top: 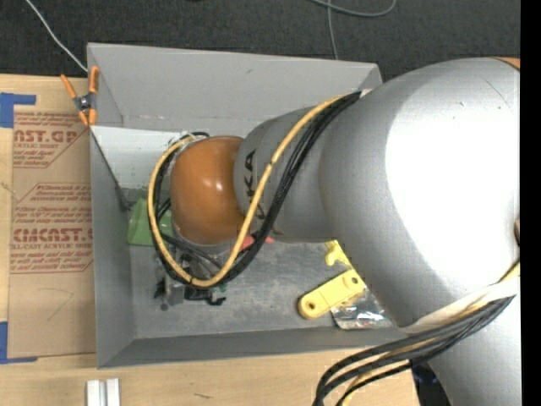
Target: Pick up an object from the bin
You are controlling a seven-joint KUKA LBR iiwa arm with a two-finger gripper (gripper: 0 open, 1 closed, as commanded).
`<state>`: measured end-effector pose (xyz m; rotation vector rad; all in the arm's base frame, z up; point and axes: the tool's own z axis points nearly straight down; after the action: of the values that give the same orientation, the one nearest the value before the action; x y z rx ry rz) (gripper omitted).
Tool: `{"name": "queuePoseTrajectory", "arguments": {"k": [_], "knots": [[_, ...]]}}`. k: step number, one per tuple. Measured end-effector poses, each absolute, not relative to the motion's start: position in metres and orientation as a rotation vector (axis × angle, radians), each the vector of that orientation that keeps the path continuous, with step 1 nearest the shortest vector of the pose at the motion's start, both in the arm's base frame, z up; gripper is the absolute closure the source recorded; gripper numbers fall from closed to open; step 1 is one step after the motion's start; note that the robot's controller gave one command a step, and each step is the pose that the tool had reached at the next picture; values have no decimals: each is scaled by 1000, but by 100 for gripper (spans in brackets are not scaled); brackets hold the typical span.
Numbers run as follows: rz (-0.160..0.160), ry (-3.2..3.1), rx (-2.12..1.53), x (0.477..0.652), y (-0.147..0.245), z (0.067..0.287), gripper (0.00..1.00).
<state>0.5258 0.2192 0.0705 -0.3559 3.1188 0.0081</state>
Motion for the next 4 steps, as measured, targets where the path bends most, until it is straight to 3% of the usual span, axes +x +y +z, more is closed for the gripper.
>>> {"name": "queuePoseTrajectory", "arguments": {"k": [1,2,3,4], "knots": [[8,3119,-356,526,219,70,100],[8,3129,-295,528,198,158,100],[12,3122,-145,483,133,71,0],[12,3123,-146,483,133,72,0]]}}
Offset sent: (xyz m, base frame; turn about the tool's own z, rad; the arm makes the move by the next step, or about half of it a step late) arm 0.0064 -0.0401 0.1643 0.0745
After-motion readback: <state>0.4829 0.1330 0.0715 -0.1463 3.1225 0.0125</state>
